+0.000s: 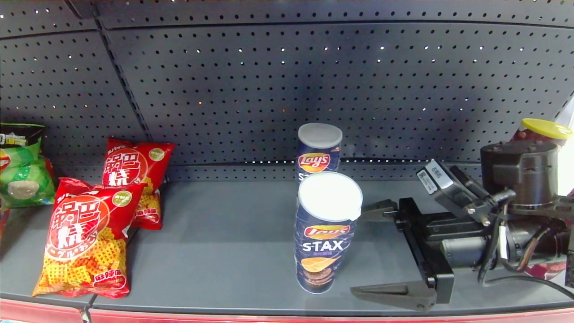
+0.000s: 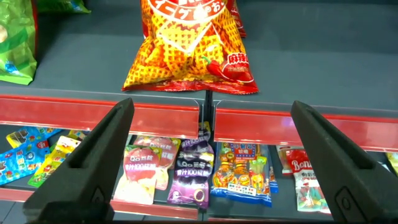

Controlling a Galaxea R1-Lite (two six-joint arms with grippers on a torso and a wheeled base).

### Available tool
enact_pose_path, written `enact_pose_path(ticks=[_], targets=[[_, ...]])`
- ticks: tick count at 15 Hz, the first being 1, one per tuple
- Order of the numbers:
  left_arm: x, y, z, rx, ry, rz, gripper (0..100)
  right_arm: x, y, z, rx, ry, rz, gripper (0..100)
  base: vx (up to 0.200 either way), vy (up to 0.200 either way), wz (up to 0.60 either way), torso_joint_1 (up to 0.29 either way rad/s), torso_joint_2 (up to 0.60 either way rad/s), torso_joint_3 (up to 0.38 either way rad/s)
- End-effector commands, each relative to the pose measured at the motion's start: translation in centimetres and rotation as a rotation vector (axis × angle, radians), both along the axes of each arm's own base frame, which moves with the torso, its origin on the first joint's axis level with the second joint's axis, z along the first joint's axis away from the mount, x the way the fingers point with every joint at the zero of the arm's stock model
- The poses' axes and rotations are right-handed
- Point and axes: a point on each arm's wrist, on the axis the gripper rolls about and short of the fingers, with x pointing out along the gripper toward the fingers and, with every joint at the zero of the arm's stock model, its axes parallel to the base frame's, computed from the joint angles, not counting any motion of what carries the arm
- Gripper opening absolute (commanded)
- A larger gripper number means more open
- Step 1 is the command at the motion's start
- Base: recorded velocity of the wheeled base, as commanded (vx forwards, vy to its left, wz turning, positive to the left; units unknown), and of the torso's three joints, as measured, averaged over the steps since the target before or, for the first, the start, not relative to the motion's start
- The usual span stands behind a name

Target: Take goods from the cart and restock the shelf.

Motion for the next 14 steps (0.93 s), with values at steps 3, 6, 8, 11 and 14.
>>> enact_pose_path(ticks=[3, 6, 8, 11, 14], targets=[[0.0, 0.0, 0.0, 0.0, 0.002, 0.001, 100, -0.3, -0.2, -0.1, -0.002, 0.003, 0.003, 100, 0.0, 0.0, 0.0, 0.0, 0.0, 0.0], [0.0, 0.0, 0.0, -0.002, 0.002, 0.001, 100, -0.3, -0.1, -0.2, -0.004, 0.006, 0.003, 100, 0.0, 0.0, 0.0, 0.0, 0.0, 0.0], [0.0, 0.0, 0.0, 0.0, 0.002, 0.001, 100, -0.2, -0.1, -0.4, -0.007, 0.011, 0.0, 100, 0.0, 0.0, 0.0, 0.0, 0.0, 0.0], [0.0, 0.0, 0.0, 0.0, 0.002, 0.001, 100, 0.3, -0.6, -0.6, -0.015, 0.018, -0.034, 100, 0.0, 0.0, 0.0, 0.0, 0.0, 0.0], [0.0, 0.0, 0.0, 0.0, 0.0, 0.001, 100, 0.8, -1.2, -0.2, -0.007, 0.005, -0.069, 100, 0.0, 0.0, 0.0, 0.0, 0.0, 0.0]])
